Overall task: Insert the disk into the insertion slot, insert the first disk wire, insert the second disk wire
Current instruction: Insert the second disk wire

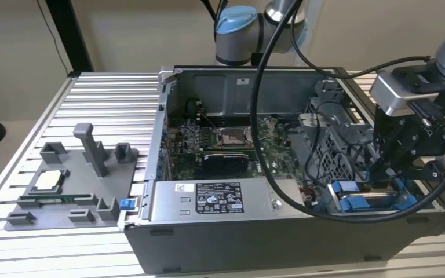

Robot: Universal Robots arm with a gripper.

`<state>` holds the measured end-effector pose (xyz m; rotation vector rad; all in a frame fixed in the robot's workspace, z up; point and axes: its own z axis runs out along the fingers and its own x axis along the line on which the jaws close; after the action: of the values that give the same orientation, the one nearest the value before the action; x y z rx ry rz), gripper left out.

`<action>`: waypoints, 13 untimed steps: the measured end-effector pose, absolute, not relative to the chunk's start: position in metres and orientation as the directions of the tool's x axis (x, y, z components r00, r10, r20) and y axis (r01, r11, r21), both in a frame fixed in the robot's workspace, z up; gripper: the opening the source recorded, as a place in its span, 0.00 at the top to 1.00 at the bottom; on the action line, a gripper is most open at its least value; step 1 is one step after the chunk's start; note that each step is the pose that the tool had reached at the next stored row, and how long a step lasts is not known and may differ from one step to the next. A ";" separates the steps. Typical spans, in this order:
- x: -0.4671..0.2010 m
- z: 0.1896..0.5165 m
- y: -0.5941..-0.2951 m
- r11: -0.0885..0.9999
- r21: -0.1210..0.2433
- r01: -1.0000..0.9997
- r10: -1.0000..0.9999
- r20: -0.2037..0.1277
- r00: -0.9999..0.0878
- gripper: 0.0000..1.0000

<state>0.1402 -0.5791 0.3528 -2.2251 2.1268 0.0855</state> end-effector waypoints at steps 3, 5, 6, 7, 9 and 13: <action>0.140 0.352 -0.579 -0.034 -0.007 -0.999 -0.996 -0.084 0.034 1.00; 0.139 0.352 -0.579 -0.030 -0.009 -1.000 -0.996 -0.085 0.030 1.00; 0.140 0.352 -0.579 -0.030 -0.010 -1.000 -0.996 -0.087 0.030 1.00; 0.140 0.351 -0.579 -0.030 -0.011 -1.000 -0.996 -0.089 0.030 1.00; 0.139 0.351 -0.579 -0.029 -0.013 -0.999 -0.995 -0.093 0.031 1.00; 0.140 0.351 -0.579 -0.029 -0.017 -0.999 -0.995 -0.095 0.031 1.00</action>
<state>0.1395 -0.5791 0.3511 -2.1973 2.1320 0.0859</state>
